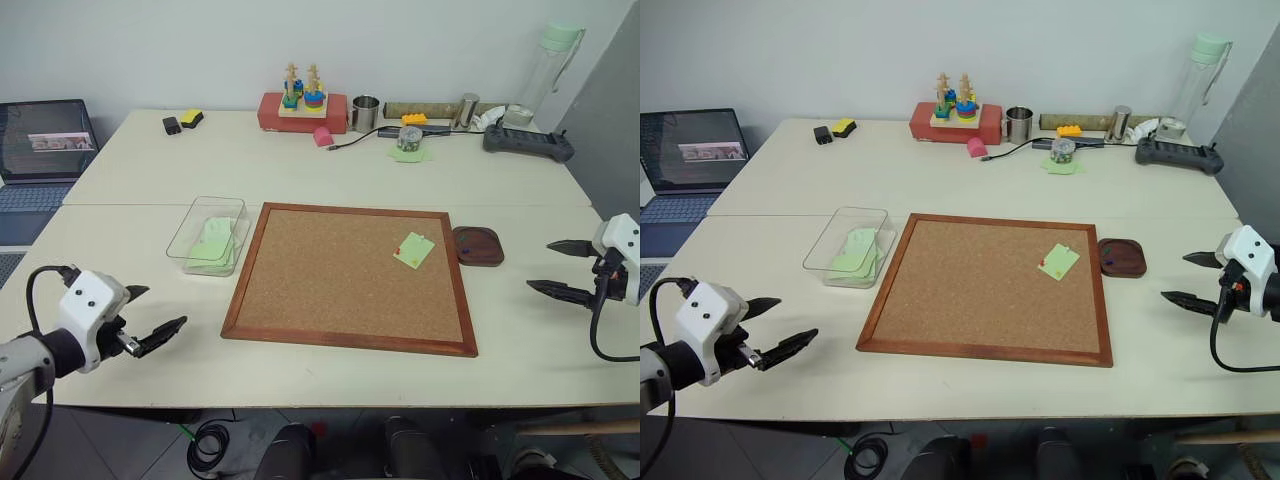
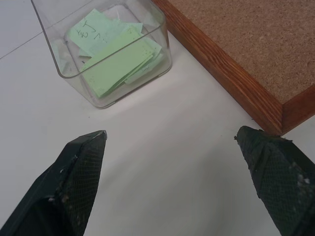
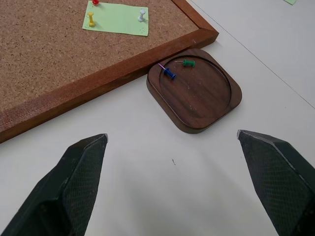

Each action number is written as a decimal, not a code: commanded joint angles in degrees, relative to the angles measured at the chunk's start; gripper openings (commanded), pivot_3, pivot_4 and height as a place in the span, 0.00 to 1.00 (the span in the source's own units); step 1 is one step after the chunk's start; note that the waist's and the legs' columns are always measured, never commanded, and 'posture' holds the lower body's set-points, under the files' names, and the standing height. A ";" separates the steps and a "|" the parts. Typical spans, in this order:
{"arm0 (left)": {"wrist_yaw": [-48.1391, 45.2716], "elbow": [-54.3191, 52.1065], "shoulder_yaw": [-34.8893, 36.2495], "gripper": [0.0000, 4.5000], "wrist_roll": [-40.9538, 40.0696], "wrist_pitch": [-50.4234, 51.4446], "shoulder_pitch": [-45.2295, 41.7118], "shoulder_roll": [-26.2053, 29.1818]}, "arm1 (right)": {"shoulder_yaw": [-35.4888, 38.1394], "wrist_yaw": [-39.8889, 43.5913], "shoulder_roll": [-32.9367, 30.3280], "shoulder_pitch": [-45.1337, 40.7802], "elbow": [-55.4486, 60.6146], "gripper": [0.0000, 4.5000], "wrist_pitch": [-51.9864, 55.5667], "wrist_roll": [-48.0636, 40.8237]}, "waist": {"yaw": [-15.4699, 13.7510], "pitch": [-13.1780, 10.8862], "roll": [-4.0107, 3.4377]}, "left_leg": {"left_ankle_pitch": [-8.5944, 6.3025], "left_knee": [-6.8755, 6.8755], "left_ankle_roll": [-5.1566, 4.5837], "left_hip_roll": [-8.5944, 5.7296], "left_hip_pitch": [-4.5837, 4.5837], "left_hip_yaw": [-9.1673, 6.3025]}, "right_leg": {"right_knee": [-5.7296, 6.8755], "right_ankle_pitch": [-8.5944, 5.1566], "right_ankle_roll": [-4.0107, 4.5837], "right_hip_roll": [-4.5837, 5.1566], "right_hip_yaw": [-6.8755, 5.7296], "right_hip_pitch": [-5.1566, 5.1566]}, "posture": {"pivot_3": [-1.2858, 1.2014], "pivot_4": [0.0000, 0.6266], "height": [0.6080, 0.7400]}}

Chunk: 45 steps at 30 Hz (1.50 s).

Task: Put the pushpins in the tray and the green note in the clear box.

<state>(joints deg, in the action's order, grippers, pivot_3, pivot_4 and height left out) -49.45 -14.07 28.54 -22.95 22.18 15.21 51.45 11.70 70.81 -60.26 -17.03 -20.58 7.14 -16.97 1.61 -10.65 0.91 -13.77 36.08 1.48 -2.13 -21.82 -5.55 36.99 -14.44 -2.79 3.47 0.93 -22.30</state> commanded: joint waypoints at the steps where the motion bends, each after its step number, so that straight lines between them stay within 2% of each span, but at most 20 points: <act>1: -1.25 -1.26 2.63 1.00 -1.28 -1.36 -0.21 -0.35 | 0.98 0.26 -0.65 -1.19 0.23 0.99 -0.52 -0.16 | 0.00 0.00 0.00 | 0.00 0.00 0.00 0.00 0.00 0.00 | 0.00 0.00 0.00 0.00 0.00 0.00 | 0.52 0.24 1.00; 29: -2.07 -2.91 0.32 1.00 -2.00 1.16 -1.10 -1.37 | -0.65 1.87 -0.92 -3.44 -0.28 0.99 -0.96 0.35 | 0.02 0.00 0.00 | 0.00 0.00 0.00 0.00 0.01 0.00 | 0.01 0.01 0.01 0.01 -0.01 0.00 | 0.52 0.24 1.00; 43: -2.48 -3.30 -2.14 1.00 -3.58 3.59 -6.37 -1.08 | 1.98 -0.17 1.01 2.42 8.47 0.99 4.06 -3.17 | 0.04 0.00 0.00 | 0.00 0.00 0.00 -0.01 0.01 0.00 | 0.02 0.02 -0.01 0.00 0.01 0.00 | 0.52 0.24 1.00; 45: -2.66 -4.05 -3.19 0.91 -3.85 3.58 -8.01 -0.87 | 2.19 -0.73 1.77 2.66 9.88 1.00 5.33 -4.07 | -0.03 0.00 0.00 | 0.00 0.01 0.00 -0.02 0.00 -0.01 | 0.02 0.02 -0.01 0.00 -0.01 0.01 | 0.52 0.24 1.00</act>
<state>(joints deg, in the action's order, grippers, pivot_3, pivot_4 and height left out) -51.86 -15.53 25.86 -25.72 25.94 9.19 49.92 11.81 70.85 -58.68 -14.16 -13.72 11.10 -19.14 1.58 -10.65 0.91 -13.77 36.10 1.48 -2.14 -21.82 -5.57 37.02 -14.42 -2.81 3.47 0.91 -22.29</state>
